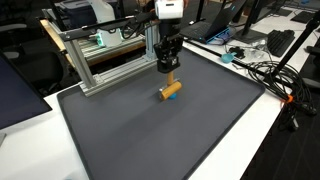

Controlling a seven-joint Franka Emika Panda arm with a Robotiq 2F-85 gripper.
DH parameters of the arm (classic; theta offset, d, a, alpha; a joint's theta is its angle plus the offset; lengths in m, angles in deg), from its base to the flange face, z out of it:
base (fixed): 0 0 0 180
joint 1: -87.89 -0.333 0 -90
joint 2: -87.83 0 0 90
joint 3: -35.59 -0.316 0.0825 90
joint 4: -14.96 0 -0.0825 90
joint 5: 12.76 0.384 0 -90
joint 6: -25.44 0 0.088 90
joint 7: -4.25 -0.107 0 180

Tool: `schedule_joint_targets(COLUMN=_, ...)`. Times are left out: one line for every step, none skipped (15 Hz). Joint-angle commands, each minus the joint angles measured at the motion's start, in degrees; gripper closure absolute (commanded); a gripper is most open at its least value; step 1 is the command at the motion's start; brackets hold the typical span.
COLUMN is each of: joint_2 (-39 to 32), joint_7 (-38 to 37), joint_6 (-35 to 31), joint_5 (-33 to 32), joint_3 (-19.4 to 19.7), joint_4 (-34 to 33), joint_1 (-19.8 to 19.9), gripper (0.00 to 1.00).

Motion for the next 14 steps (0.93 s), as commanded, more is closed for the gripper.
schedule_joint_targets(joint_2=-4.2, joint_7=-3.0, joint_6=-0.5, joint_5=-2.7, joint_3=1.0, joint_4=1.5, joint_1=-0.6, gripper=0.77)
schedule_joint_targets(joint_2=-4.2, joint_7=-3.5, joint_6=-0.3, joint_5=-3.0, joint_3=1.0, joint_4=1.6, joint_1=-0.7, gripper=0.77)
schedule_joint_targets(joint_2=-4.2, joint_7=-3.8, joint_6=0.0, joint_5=-3.0, joint_3=1.0, joint_4=1.7, joint_1=-0.7, gripper=0.77)
schedule_joint_targets(joint_2=-4.2, joint_7=-3.8, joint_6=0.2, joint_5=-2.9, joint_3=0.9, joint_4=1.8, joint_1=-0.7, gripper=0.77)
schedule_joint_targets(joint_2=-4.1, joint_7=-3.7, joint_6=0.5, joint_5=-2.7, joint_3=0.8, joint_4=1.9, joint_1=-0.6, gripper=0.77)
schedule_joint_targets(joint_2=-4.1, joint_7=-3.6, joint_6=0.7, joint_5=-2.6, joint_3=0.8, joint_4=1.9, joint_1=-0.6, gripper=0.77)
schedule_joint_targets(joint_2=-4.1, joint_7=-3.3, joint_6=1.0, joint_5=-2.2, joint_3=0.6, joint_4=1.9, joint_1=-0.5, gripper=0.77)
schedule_joint_targets(joint_2=-4.1, joint_7=-3.1, joint_6=1.2, joint_5=-2.1, joint_3=0.6, joint_4=2.0, joint_1=-0.4, gripper=0.77)
schedule_joint_targets(joint_2=-4.1, joint_7=-2.8, joint_6=1.6, joint_5=-1.9, joint_3=0.5, joint_4=1.9, joint_1=-0.4, gripper=0.77)
schedule_joint_targets(joint_2=-4.1, joint_7=-2.7, joint_6=1.7, joint_5=-1.8, joint_3=0.4, joint_4=1.9, joint_1=-0.3, gripper=0.77)
schedule_joint_targets(joint_2=-4.0, joint_7=-2.3, joint_6=2.2, joint_5=-1.4, joint_3=0.3, joint_4=1.9, joint_1=-0.2, gripper=0.77)
schedule_joint_targets(joint_2=-4.0, joint_7=-2.2, joint_6=2.5, joint_5=-1.3, joint_3=0.2, joint_4=1.9, joint_1=-0.1, gripper=0.77)
schedule_joint_targets(joint_2=-4.0, joint_7=-2.0, joint_6=2.7, joint_5=-1.1, joint_3=0.2, joint_4=1.9, joint_1=-0.1, gripper=0.77)
schedule_joint_targets(joint_2=-4.0, joint_7=-1.3, joint_6=3.1, joint_5=-0.3, joint_3=-0.1, joint_4=1.8, joint_1=0.2, gripper=0.77)
